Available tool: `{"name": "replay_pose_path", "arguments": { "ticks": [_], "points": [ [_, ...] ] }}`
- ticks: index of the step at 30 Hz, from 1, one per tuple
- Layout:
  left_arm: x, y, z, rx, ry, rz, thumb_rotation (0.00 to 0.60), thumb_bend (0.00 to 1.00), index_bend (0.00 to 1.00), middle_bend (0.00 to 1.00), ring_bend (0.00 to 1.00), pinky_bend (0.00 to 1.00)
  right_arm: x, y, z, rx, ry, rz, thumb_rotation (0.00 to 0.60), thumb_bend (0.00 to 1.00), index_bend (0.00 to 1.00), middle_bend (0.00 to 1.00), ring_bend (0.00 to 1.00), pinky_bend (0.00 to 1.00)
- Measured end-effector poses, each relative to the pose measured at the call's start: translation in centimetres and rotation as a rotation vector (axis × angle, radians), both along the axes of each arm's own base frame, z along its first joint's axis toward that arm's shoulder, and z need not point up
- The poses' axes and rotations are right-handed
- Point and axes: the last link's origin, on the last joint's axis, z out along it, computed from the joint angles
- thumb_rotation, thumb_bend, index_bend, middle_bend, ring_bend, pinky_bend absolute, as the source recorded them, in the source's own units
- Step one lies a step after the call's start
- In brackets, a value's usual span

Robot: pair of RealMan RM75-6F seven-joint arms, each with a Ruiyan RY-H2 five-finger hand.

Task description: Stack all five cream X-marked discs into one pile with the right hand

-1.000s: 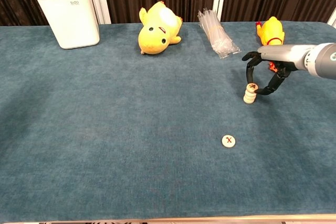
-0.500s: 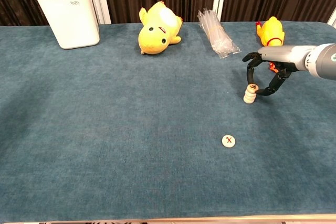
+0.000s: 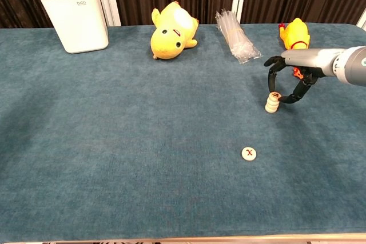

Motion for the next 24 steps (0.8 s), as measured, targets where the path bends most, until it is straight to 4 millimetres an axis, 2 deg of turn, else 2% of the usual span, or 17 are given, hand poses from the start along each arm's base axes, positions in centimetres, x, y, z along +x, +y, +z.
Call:
{"name": "replay_pose_path", "arguments": {
  "ticks": [5,14,20,24],
  "points": [
    [0.0,0.0,0.0,0.001,0.002,0.001,0.6,0.17,0.05,0.0,0.0,0.02,0.2,0.0,0.2,-0.004,-0.004,0.007,0.6,0.41,0.45,0.01,0.03,0.02],
    [0.0,0.0,0.0,-0.002,-0.006,-0.001,0.6,0.17,0.05,0.0,0.0,0.02,1.6,0.6,1.1,0.002,-0.022,0.039,0.6,0.41,0.36,0.01,0.02,0.03],
    [0.0,0.0,0.1,-0.008,-0.012,-0.004,0.6,0.17,0.05,0.0,0.0,0.02,3.1,2.3,1.6,0.02,-0.04,0.093,0.6,0.41,0.32,0.01,0.02,0.02],
    [0.0,0.0,0.1,-0.009,-0.011,-0.004,0.6,0.17,0.05,0.0,0.0,0.02,3.4,3.8,2.0,0.01,-0.05,0.146,0.6,0.41,0.3,0.01,0.02,0.02]
  ]
}}
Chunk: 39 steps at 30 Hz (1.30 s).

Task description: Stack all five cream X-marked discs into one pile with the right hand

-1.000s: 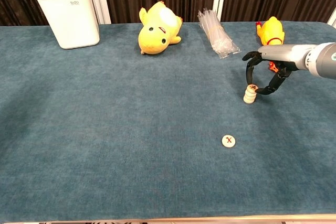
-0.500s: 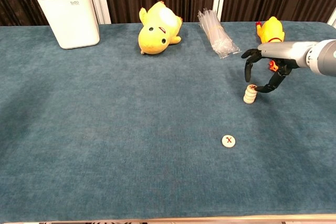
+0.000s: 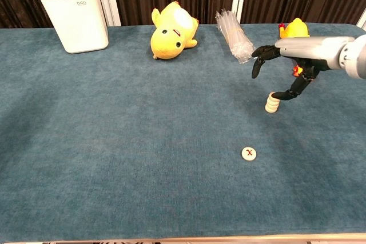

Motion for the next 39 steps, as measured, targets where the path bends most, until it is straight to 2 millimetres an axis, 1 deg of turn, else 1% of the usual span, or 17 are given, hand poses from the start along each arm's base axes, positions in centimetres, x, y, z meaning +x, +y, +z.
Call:
{"name": "replay_pose_path", "arguments": {
  "ticks": [5,9,12,15,20,25,29,33,39],
  "points": [
    [0.0,0.0,0.0,0.001,0.001,0.0,0.6,0.17,0.05,0.0,0.0,0.02,-0.7,2.3,0.1,-0.006,-0.012,0.047,0.6,0.36,0.28,0.01,0.02,0.02],
    [0.0,0.0,0.0,0.003,0.002,0.0,0.6,0.17,0.05,0.0,0.0,0.02,-1.8,4.3,-0.2,0.022,-0.017,0.057,0.6,0.32,0.26,0.01,0.02,0.02],
    [0.0,0.0,0.0,0.003,0.003,0.001,0.6,0.17,0.05,0.0,0.0,0.02,-2.2,5.3,-0.6,0.039,-0.018,0.069,0.6,0.27,0.25,0.01,0.02,0.02],
    [0.0,0.0,0.0,0.002,0.002,0.0,0.6,0.17,0.05,0.0,0.0,0.02,-2.6,6.2,-1.2,0.054,-0.018,0.075,0.6,0.26,0.25,0.01,0.02,0.03],
    [0.0,0.0,0.0,0.002,0.0,0.0,0.6,0.17,0.05,0.0,0.0,0.02,-2.7,6.6,-2.0,0.065,-0.022,0.078,0.6,0.26,0.25,0.01,0.02,0.03],
    [0.0,0.0,0.0,0.002,0.0,0.0,0.6,0.17,0.05,0.0,0.0,0.02,-2.2,6.7,-2.8,0.071,-0.034,0.088,0.6,0.26,0.32,0.01,0.02,0.03],
    [0.0,0.0,0.0,0.002,0.001,0.0,0.6,0.17,0.05,0.0,0.0,0.02,-1.7,6.9,-3.6,0.081,-0.057,0.092,0.6,0.26,0.35,0.01,0.02,0.03],
    [0.0,0.0,0.0,0.002,0.0,0.0,0.6,0.17,0.05,0.0,0.0,0.02,-1.4,7.1,-4.5,0.096,-0.066,0.097,0.6,0.26,0.35,0.01,0.02,0.03],
    [0.0,0.0,0.0,0.001,-0.001,0.0,0.6,0.17,0.05,0.0,0.0,0.02,-1.2,6.9,-5.5,0.105,-0.07,0.09,0.6,0.35,0.38,0.01,0.02,0.04]
  ]
}}
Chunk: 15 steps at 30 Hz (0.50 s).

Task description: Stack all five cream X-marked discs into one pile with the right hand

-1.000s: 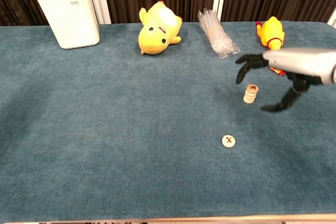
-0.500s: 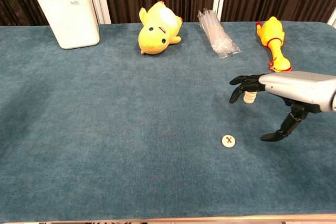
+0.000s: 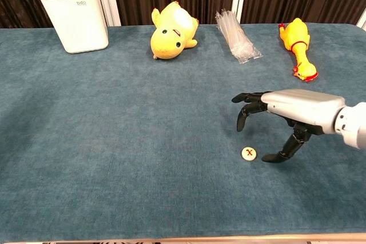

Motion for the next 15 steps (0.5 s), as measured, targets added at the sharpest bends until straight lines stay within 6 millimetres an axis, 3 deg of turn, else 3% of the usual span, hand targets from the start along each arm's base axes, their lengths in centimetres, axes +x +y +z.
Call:
{"name": "replay_pose_path", "arguments": {
  "ticks": [15],
  "points": [
    [0.0,0.0,0.0,0.0,-0.001,0.0,0.6,0.17,0.05,0.0,0.0,0.02,-1.2,-0.2,-0.8,0.006,-0.004,-0.031,0.6,0.39,0.4,0.01,0.02,0.04]
  ]
}}
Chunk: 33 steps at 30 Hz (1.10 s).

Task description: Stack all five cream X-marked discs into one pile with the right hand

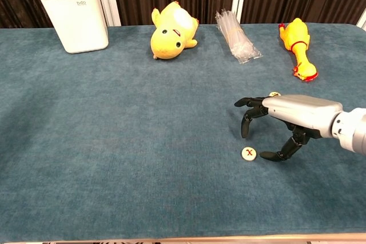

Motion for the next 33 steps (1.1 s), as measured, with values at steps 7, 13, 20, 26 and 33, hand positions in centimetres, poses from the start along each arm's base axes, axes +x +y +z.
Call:
{"name": "replay_pose_path", "arguments": {
  "ticks": [7,13,20,26,33],
  "points": [
    [0.0,0.0,0.0,0.002,0.002,0.001,0.6,0.17,0.05,0.0,0.0,0.02,-0.4,0.6,0.0,0.012,-0.004,0.003,0.6,0.4,0.4,0.01,0.02,0.04],
    [0.0,0.0,0.0,0.001,0.002,0.001,0.6,0.17,0.05,0.0,0.0,0.02,-0.5,0.8,-0.3,0.02,-0.011,0.0,0.6,0.4,0.41,0.01,0.02,0.04],
    [0.0,0.0,0.0,0.001,0.003,0.001,0.6,0.17,0.05,0.0,0.0,0.02,-0.5,0.8,-0.7,0.022,-0.015,-0.003,0.6,0.39,0.43,0.01,0.02,0.04],
    [0.0,0.0,0.0,0.003,0.005,0.002,0.6,0.17,0.05,0.0,0.0,0.02,-0.5,0.7,-0.9,0.019,-0.021,-0.006,0.6,0.4,0.44,0.01,0.02,0.04],
    [0.0,0.0,0.0,0.003,0.004,0.002,0.6,0.17,0.05,0.0,0.0,0.02,-0.2,0.7,-1.2,0.022,-0.03,0.001,0.6,0.4,0.47,0.01,0.02,0.04]
  ]
}}
